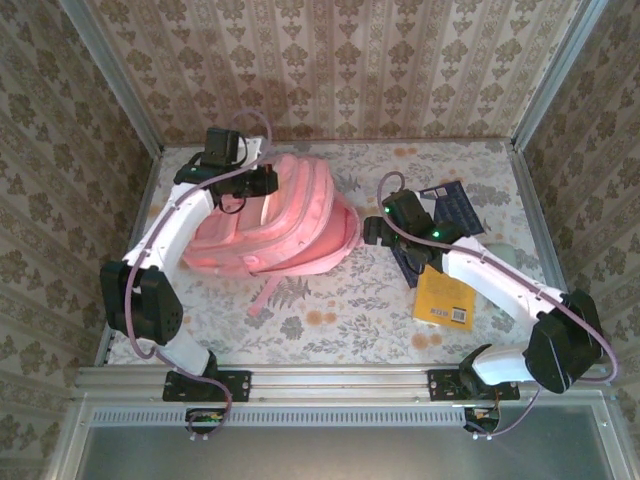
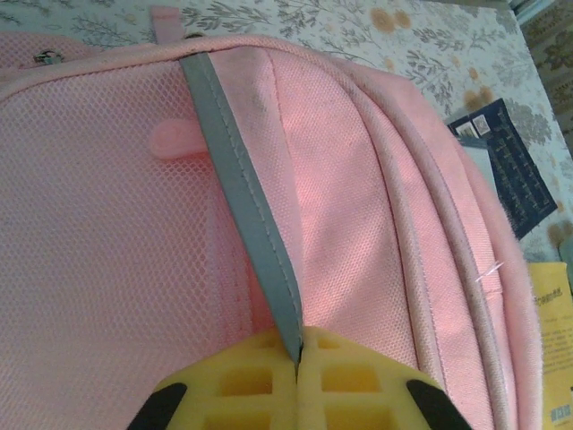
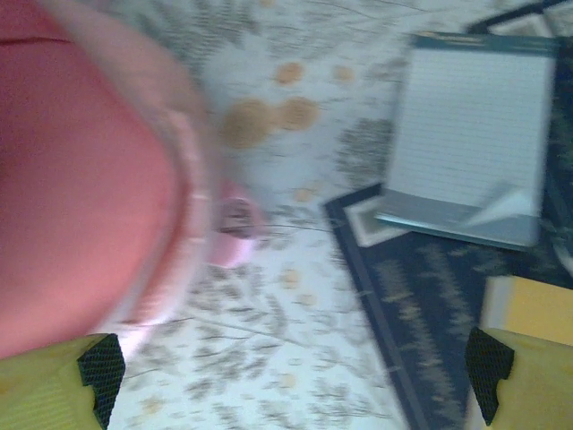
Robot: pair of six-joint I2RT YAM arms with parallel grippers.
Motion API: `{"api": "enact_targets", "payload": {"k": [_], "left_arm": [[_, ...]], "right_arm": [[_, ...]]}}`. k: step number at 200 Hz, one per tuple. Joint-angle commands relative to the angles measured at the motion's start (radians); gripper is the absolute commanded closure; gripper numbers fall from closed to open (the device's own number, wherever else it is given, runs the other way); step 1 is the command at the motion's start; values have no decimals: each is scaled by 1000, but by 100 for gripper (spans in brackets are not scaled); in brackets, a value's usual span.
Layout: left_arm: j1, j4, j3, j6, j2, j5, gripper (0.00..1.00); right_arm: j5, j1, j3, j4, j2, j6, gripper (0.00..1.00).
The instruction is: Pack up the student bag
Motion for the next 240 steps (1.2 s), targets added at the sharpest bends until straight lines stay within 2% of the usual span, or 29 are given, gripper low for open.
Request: {"api": "enact_targets", "payload": {"k": [1,9,19,46,71,92,106,118,149,165,195,220,240], "left_arm": [[6,26,16,-48,14,38,77],[4,31,16,-67,20,66,66],[3,30,17,-89,21,96,58],[-23,62,2,-138,-38,122,44],[-63,41,-12,-90,-89,83,34],[-77,62,-54,-73,-107,63,32],[-84,88,-71,-87,-98,82,32],[-114,81,-49,-82,-69,112,34],[-228,93,36,-116,33,82,34],[-278,122,122,-172,146,93,34],[-345,107,385,-243,424,149,35],[-364,176,519,-337,597,193,35],[-385,180,619,-338,721,189,36]], "right_arm": [[144,-41,70,-124,77,1,0],[146,-61,92,-131,106,3,0],[141,-87,120,-137,145,2,0],[108,-160,233,-184,295,-2,0],[19,-230,338,-207,423,-6,0],[-15,-283,423,-235,509,-18,0],[-102,-332,445,-223,550,-27,0],[-181,-379,459,-212,582,-30,0],[-334,-472,442,-169,619,-22,0],[-426,-513,377,-88,602,-2,2],[-612,-574,281,65,583,36,8],[-662,-585,282,88,589,31,12],[-701,-593,280,111,607,51,16]]}}
